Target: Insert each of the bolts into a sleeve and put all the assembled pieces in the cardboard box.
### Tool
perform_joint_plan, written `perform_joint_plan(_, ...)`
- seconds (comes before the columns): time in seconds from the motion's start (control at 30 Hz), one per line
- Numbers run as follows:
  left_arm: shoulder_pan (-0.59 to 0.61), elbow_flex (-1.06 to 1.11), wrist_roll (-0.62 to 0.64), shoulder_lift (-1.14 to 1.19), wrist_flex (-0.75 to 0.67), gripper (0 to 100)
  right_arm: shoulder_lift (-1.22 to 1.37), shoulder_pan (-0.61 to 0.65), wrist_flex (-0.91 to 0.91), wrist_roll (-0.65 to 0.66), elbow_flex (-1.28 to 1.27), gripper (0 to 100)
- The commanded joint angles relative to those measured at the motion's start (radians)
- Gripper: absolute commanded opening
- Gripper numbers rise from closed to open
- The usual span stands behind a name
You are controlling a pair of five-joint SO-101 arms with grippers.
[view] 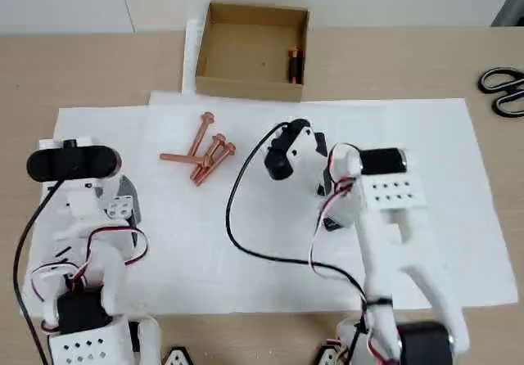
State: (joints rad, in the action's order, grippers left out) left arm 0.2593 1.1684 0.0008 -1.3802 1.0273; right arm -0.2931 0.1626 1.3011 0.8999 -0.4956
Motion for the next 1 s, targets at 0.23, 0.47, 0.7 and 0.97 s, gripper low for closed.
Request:
perform_joint_plan(0.23, -0.002, 0.024, 0.005, -0.011, 0.002, 11, 0.312, -0.001, -0.062, 0.015, 0.224, 12.8)
perform_joint_plan(0.47, 0.002, 0.024, 0.005, -0.011, 0.003, 11, 0.453, -0.001, -0.013, 0.044, 0.368, 12.8)
perform_joint_plan(0.7, 0.002, 0.024, 0.005, -0.011, 0.003, 11, 0.538, -0.002, 0.002, 0.044, 0.399, 12.8)
perform_joint_plan(0.97, 0.002, 0.024, 0.005, -0.011, 0.003, 11, 0.598, -0.002, 0.002, 0.044, 0.399, 12.5)
